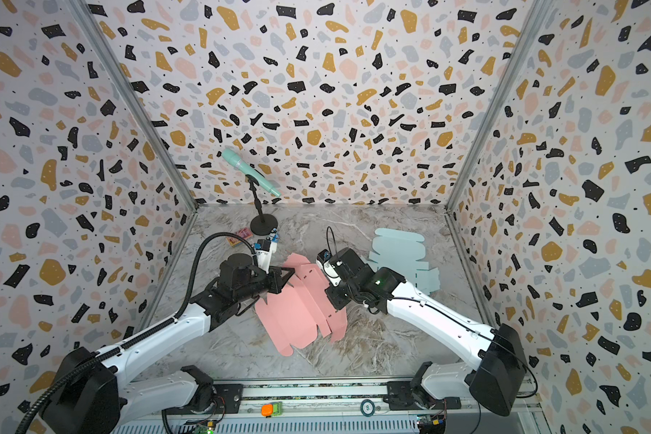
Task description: Fold the paper box
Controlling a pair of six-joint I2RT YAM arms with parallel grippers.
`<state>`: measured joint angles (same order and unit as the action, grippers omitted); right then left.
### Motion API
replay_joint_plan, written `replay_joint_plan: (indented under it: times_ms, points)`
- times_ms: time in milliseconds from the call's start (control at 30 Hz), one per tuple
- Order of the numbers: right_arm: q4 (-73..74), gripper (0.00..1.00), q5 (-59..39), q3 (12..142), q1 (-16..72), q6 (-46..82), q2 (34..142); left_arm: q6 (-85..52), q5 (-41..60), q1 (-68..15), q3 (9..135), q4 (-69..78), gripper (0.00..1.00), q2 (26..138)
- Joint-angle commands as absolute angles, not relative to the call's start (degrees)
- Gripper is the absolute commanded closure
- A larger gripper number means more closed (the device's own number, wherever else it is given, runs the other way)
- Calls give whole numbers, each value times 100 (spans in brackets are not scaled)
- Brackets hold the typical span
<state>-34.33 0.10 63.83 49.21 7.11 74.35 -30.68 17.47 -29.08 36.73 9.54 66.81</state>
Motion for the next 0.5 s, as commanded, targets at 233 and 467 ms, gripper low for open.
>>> replay_joint_plan:
  times_ms: [233,467]
  points:
    - [-3434,100,138,6425,4931,545,7304,-3578,2198,-2012,2729,2081,85,6621]
    - [-3414,100,86,6459,4931,519,7365,-3538,2218,-1711,2701,2509,93,7231]
